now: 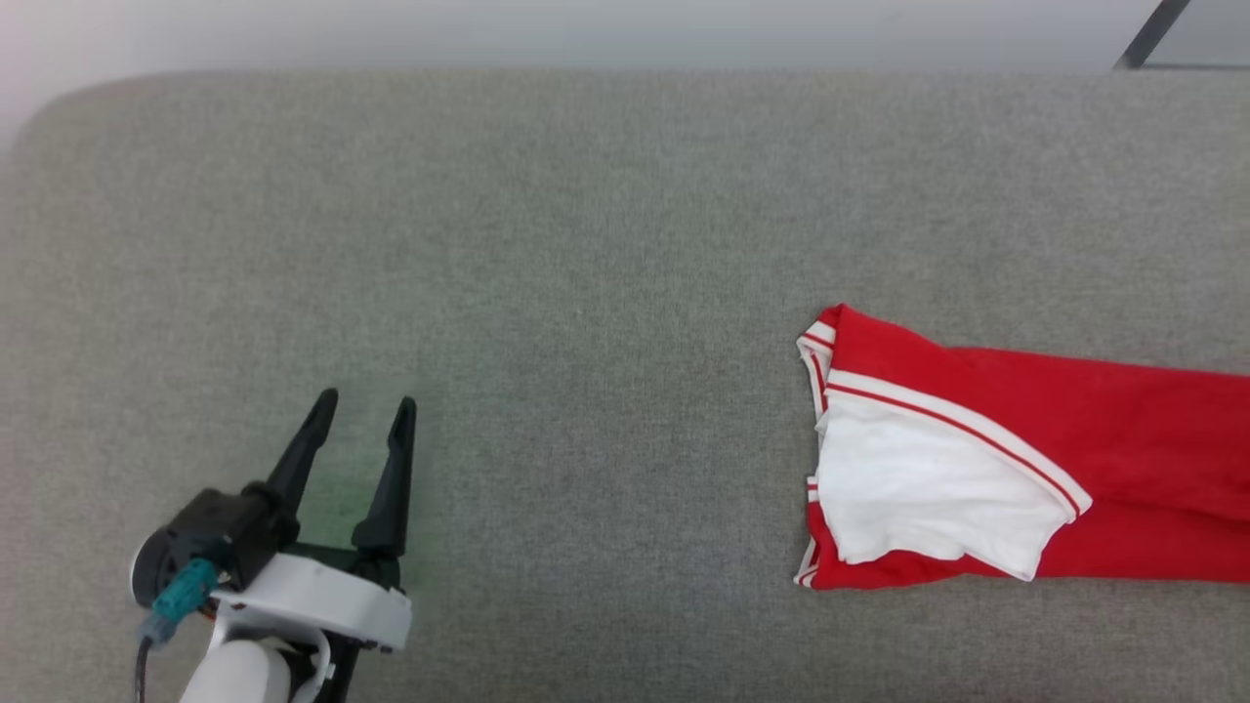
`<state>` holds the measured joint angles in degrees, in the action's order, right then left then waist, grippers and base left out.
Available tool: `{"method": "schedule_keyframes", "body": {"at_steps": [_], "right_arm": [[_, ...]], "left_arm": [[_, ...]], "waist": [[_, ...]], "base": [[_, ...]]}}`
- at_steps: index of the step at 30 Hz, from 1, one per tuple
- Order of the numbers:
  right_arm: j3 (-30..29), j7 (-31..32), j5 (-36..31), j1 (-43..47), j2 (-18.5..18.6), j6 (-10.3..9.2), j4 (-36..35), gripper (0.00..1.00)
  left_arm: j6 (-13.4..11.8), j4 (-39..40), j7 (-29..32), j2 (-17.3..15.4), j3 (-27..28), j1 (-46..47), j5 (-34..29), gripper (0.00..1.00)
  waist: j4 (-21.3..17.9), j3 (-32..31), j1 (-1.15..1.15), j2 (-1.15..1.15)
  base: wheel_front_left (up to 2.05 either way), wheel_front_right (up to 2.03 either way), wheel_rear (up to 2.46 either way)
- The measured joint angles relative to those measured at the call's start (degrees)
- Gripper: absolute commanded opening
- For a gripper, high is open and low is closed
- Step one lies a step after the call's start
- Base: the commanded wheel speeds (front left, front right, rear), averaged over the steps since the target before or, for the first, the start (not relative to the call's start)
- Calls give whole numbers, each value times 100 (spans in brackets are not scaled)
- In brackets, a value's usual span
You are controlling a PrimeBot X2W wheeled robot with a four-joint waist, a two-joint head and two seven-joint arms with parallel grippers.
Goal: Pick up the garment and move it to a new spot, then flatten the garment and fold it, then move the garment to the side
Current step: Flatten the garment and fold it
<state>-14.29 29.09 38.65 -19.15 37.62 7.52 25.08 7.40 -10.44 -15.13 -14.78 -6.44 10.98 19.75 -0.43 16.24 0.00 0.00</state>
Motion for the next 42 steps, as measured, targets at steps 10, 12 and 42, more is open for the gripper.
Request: {"method": "schedule_keyframes", "body": {"at_steps": [10, 12, 42], "right_arm": [[1433, 1237, 933, 463, -364, -1, -2321, 0], [1714, 1389, 949, 460, -486, -1, -2654, 0], [4001, 613, 545, -653, -1202, -1, -1284, 31]], "left_arm": [[0, -23, -1, 156, 27, -248, 65, 100], [0, -30, 0, 181, 5, -282, 89, 100], [0, -214, 0, 467, -118, -124, 231, 100]], "waist": [[98, -418, 0, 0], [163, -450, 0, 0], [941, -241, 0, 0]], "base": [[0, 0, 0], [0, 0, 0], [0, 0, 0]]}}
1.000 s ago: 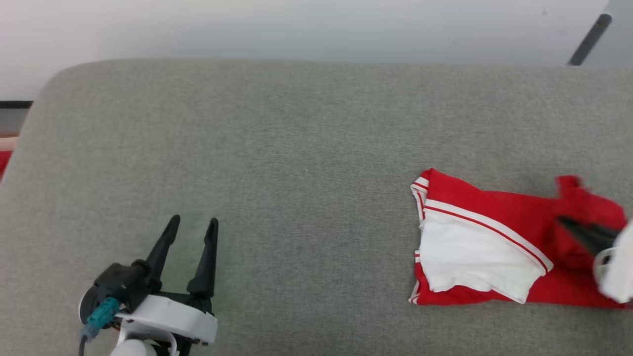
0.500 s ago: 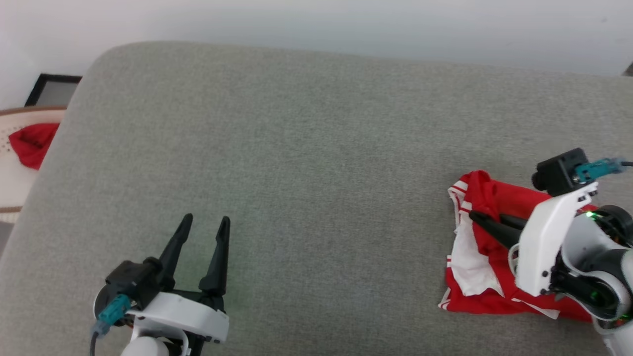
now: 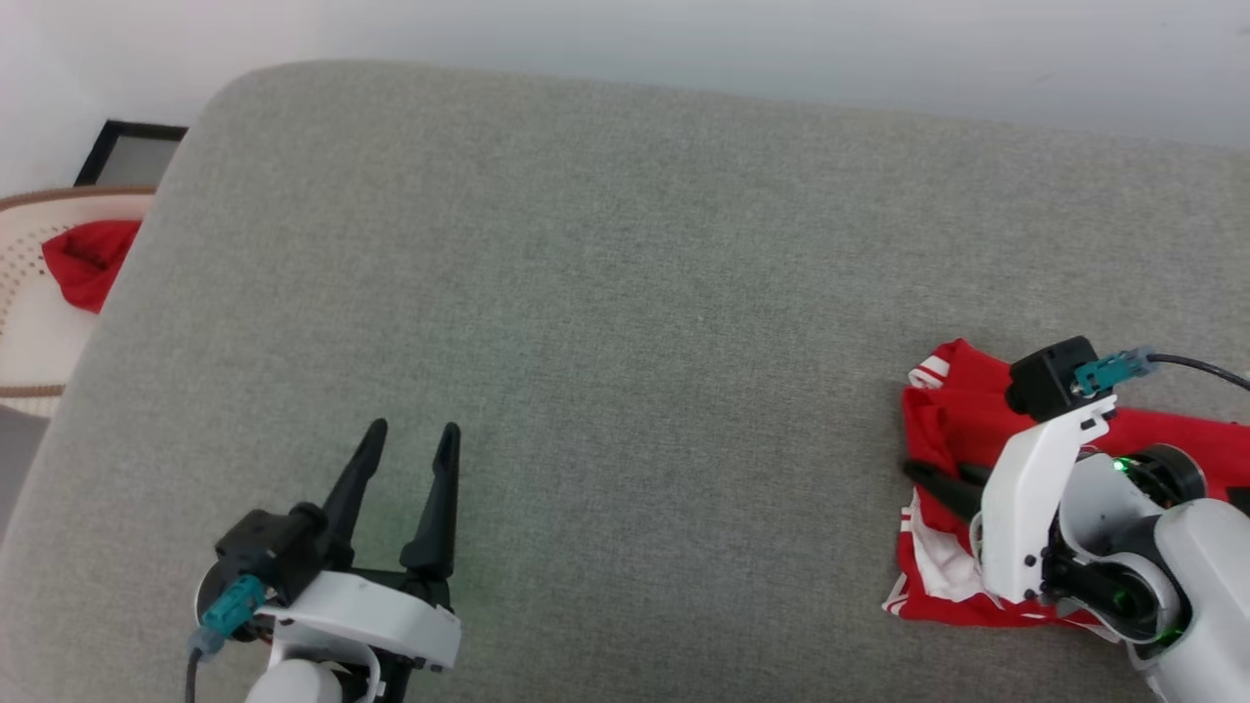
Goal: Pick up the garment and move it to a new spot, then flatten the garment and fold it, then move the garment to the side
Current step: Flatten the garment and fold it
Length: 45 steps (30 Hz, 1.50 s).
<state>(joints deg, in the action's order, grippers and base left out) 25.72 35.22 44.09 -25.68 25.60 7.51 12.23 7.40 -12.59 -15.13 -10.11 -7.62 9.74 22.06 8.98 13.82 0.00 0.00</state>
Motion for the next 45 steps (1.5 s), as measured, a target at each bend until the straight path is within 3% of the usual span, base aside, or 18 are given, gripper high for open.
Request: {"method": "schedule_keyframes", "body": {"at_steps": [2, 6, 12, 20, 23, 34, 45], "right_arm": [[88, -94, 142, -55, -33, -1, 42, 100], [202, -237, 426, -103, 1, 0, -43, 100], [-30, -709, 608, -174, 402, 0, -174, 100], [-709, -1978, 533, 13, 800, -1, 343, 100], [-765, -2531, 90, 130, 876, -1, 680, 100], [-894, -4388, -481, 492, 286, 0, 1188, 100], [-1077, -4743, -714, 1280, 141, 0, 811, 100]], "left_arm": [[0, -5, 0, -3, 4, -2, -1, 100], [0, -38, -1, -32, 32, -51, -1, 100], [0, -63, 0, -67, 40, -171, 9, 100], [0, -172, 0, -86, -98, -181, 116, 100], [0, -249, -1, -115, -147, -157, 144, 100], [0, -425, 0, -249, -69, -225, 155, 100], [0, -126, 0, -236, 264, -908, -33, 100]], "waist": [[-35, -49, 0, 0], [-133, -179, 0, 0], [-390, -367, 0, 0], [-806, -487, 0, 0], [-939, -486, 0, 0], [-1256, -754, 0, 0], [-1333, -1339, 0, 0]], "base": [[0, 0, 0], [0, 0, 0], [0, 0, 0], [0, 0, 0], [0, 0, 0], [0, 0, 0], [0, 0, 0]]}}
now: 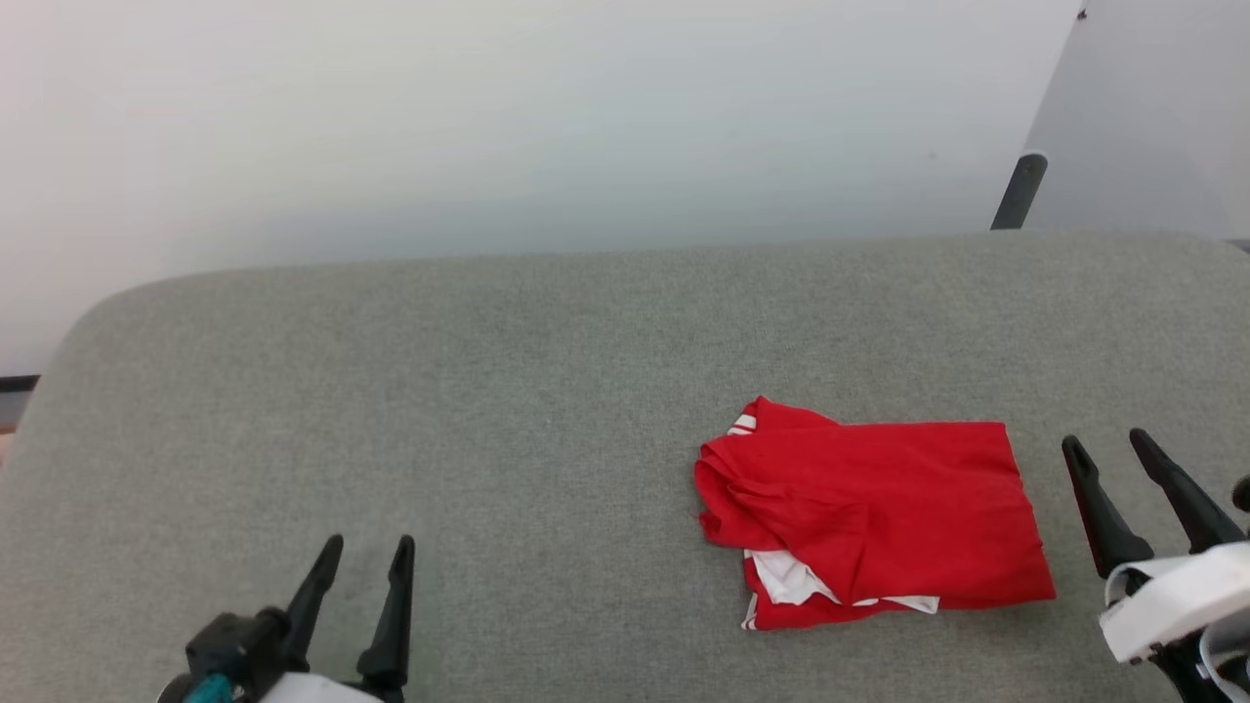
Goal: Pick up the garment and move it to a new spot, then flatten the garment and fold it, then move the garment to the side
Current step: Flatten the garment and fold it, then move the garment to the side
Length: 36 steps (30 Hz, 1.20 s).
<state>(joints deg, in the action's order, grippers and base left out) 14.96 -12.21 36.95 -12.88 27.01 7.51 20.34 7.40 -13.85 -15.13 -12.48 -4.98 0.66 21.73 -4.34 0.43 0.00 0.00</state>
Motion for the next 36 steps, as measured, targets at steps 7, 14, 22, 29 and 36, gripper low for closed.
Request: {"method": "schedule_keyframes", "body": {"at_steps": [7, 14, 22, 29, 36], "right_arm": [[-657, -36, -219, 584, -248, 0, -508, 100], [-1199, 249, -589, 1151, -578, 0, -1178, 100], [-1659, 630, -833, 1625, -907, 0, -1766, 100], [-1796, 822, -914, 1707, -1058, 0, -2016, 100], [-1831, 933, -927, 1707, -1113, 0, -2085, 100]], "left_arm": [[0, 203, 0, 56, 149, -370, -116, 100], [0, 452, -1, 109, 323, -718, -204, 100], [0, 724, 0, 230, 476, -1053, -365, 100], [0, 786, 0, 298, 499, -1059, -422, 100], [0, 795, 0, 334, 492, -1037, -472, 100]], "waist": [[96, -154, 0, 0], [207, -199, 0, 0], [307, -199, 0, 0], [326, -176, 0, 0], [310, -130, 0, 0]], "base": [[0, 0, 0], [0, 0, 0], [0, 0, 0], [0, 0, 0], [0, 0, 0]]}}
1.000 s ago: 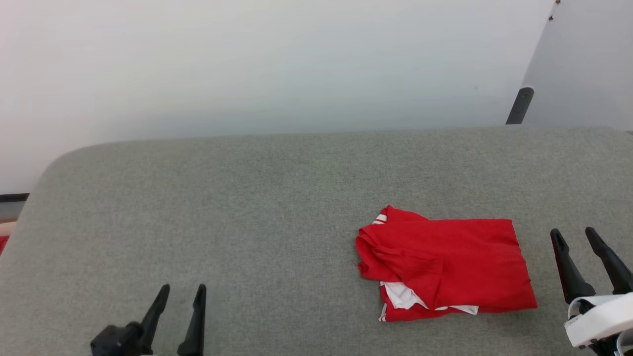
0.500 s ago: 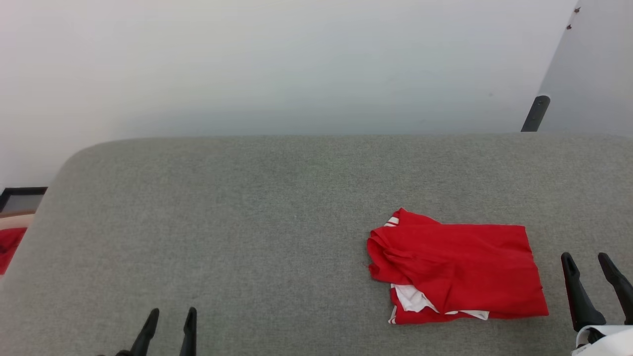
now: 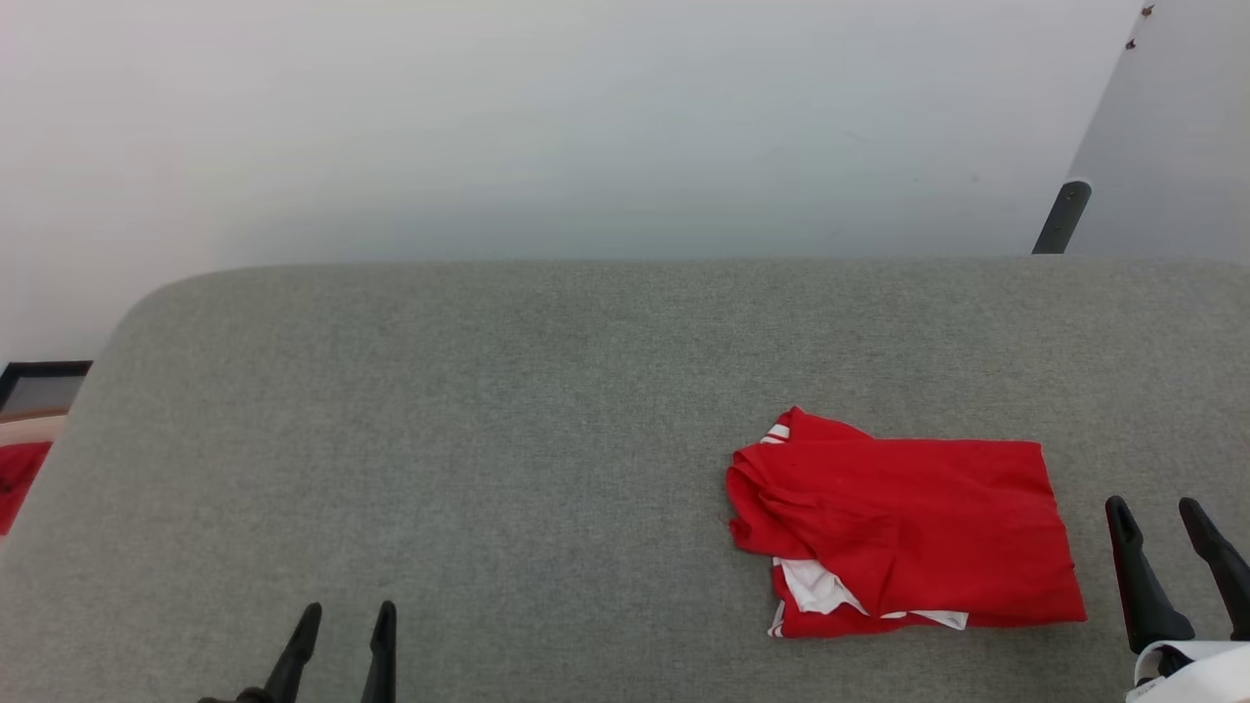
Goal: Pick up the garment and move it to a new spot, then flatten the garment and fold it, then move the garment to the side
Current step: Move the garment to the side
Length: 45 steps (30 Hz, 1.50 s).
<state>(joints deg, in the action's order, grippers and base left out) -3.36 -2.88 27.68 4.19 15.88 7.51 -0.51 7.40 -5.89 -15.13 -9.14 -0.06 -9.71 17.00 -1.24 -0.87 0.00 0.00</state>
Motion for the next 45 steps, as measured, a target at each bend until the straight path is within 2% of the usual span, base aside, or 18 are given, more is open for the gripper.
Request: {"method": "schedule_keyframes", "body": {"at_steps": [8, 15, 19, 22, 25, 29, 33, 40, 41, 42, 43, 44, 45], "right_arm": [[-76, 370, 112, -59, -93, 0, 121, 100], [14, 1570, 161, -1121, 281, 0, 404, 100], [90, 2503, 97, -1892, 573, 0, 664, 100], [193, 3508, 101, -2245, 801, 0, 976, 100], [282, 4742, 425, -2330, 916, 0, 1203, 100], [359, 5857, 671, -2373, 1091, 0, 1196, 100], [305, 6219, 654, -2517, 1021, 0, 1249, 100], [311, 6201, 445, -2704, 893, 0, 1508, 100], [278, 6077, 427, -2748, 847, 1, 1559, 98], [292, 6011, 426, -2750, 846, 1, 1558, 43], [303, 5909, 433, -2760, 845, 1, 1558, 16], [308, 5795, 436, -2772, 839, 1, 1570, 0], [318, 5687, 450, -2798, 827, 1, 1601, 0]], "left_arm": [[0, -5, 0, 40, -18, 74, -4, 100], [0, 20, 0, 96, -64, 268, -16, 100], [0, 41, -1, 64, -175, 536, -20, 100], [0, 31, 0, 29, -250, 744, -16, 100], [0, 7, 0, 19, -310, 905, -2, 100], [0, -21, 0, 21, -364, 1066, 14, 100], [0, -7, 0, 10, -405, 1261, 38, 100], [0, -74, 0, -59, -550, 1567, 57, 100], [0, -179, 0, -81, -600, 1624, 76, 100], [0, -221, 0, -101, -628, 1657, 88, 100], [0, -261, 0, -120, -661, 1694, 91, 100], [0, -301, -1, -140, -683, 1731, 90, 100], [0, -350, 0, -163, -698, 1766, 85, 100]], "waist": [[48, 51, 0, 0], [53, 219, 0, 0], [78, 428, 0, 0], [116, 618, 0, 0], [165, 807, 0, 0], [225, 1059, 0, 0], [258, 1319, 0, 0], [281, 1714, 0, 0], [288, 1819, 0, 0], [290, 1861, 0, 0], [291, 1897, 0, 0], [287, 1924, 0, 0], [274, 1937, 0, 0]], "base": [[0, 0, 0], [0, 0, 0], [0, 0, 0], [0, 0, 0], [0, 0, 0], [0, 0, 0], [0, 0, 0], [0, 0, 0], [0, 0, 0], [0, 0, 0], [0, 0, 0], [0, 0, 0], [0, 0, 0]]}}
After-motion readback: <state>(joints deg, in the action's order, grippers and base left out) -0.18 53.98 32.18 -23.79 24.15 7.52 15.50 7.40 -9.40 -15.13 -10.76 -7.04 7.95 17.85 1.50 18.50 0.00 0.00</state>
